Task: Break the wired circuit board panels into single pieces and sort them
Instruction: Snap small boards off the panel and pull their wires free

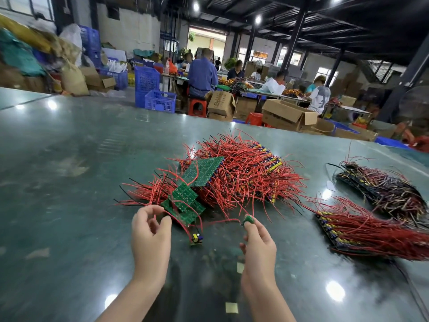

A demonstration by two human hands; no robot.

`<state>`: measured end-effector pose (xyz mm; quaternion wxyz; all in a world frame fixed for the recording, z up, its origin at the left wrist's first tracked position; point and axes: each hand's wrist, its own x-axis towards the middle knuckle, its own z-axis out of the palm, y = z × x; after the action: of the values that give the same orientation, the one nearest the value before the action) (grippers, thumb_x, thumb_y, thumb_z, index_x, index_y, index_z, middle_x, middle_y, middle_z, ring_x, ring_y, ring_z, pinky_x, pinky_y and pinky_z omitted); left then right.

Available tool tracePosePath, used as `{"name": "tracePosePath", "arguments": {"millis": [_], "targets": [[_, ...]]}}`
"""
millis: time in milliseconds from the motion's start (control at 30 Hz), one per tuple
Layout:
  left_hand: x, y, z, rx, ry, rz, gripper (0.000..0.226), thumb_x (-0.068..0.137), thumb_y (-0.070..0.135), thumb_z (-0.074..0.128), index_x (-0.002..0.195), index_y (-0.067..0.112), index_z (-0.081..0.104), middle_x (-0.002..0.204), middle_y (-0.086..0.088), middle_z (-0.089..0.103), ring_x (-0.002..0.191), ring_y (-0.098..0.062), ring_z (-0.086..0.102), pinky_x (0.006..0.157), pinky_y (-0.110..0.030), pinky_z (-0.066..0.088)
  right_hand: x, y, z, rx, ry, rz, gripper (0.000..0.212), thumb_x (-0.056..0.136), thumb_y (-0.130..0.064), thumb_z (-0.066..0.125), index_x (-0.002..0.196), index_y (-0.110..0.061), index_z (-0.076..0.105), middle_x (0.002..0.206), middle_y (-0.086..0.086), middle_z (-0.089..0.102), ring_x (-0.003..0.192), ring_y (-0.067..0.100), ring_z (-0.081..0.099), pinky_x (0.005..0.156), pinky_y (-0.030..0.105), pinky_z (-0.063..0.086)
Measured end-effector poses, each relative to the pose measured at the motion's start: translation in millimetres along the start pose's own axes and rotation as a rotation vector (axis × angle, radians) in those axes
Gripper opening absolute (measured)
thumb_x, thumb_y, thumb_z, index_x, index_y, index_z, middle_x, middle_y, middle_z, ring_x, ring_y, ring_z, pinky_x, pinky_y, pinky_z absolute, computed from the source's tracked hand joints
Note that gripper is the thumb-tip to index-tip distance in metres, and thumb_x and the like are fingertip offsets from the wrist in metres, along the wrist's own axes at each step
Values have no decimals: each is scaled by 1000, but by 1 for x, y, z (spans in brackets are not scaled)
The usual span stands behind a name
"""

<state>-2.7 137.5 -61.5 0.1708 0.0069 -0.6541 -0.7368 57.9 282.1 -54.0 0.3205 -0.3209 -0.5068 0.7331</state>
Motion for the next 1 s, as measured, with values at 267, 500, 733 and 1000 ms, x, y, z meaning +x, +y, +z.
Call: {"name": "tracePosePath", "arguments": {"millis": [267,500,733,1000], "targets": [[-27,15,-3,499,-124,943,29,81,22,53,108,25,62,114,8,62,103,-18,44,94,-32,29,-12,2,7,-314,-144,-473,33,84,3,60,89,-29,65,92,-6,57,65,-2,49,61,9,40],[-34,59,23,411,-477,1081,22,82,12,49,98,13,64,109,1,63,108,-20,52,99,-33,40,2,-6,-3,-49,10,-369,31,84,6,57,91,-23,65,88,5,60,68,9,46,54,10,38],[12,83,67,725,-1079,522,23,90,23,60,112,17,65,106,0,70,90,-5,60,89,-21,44,0,-6,2,173,-218,-322,38,86,19,45,89,-13,65,77,-9,70,73,-1,60,69,9,47],[12,66,73,681,-867,430,32,85,32,67,112,14,68,92,-1,68,84,-13,59,79,-23,43,-6,2,5,-73,-277,-455,39,82,7,47,108,-19,62,112,4,63,101,12,60,81,16,45]]}}
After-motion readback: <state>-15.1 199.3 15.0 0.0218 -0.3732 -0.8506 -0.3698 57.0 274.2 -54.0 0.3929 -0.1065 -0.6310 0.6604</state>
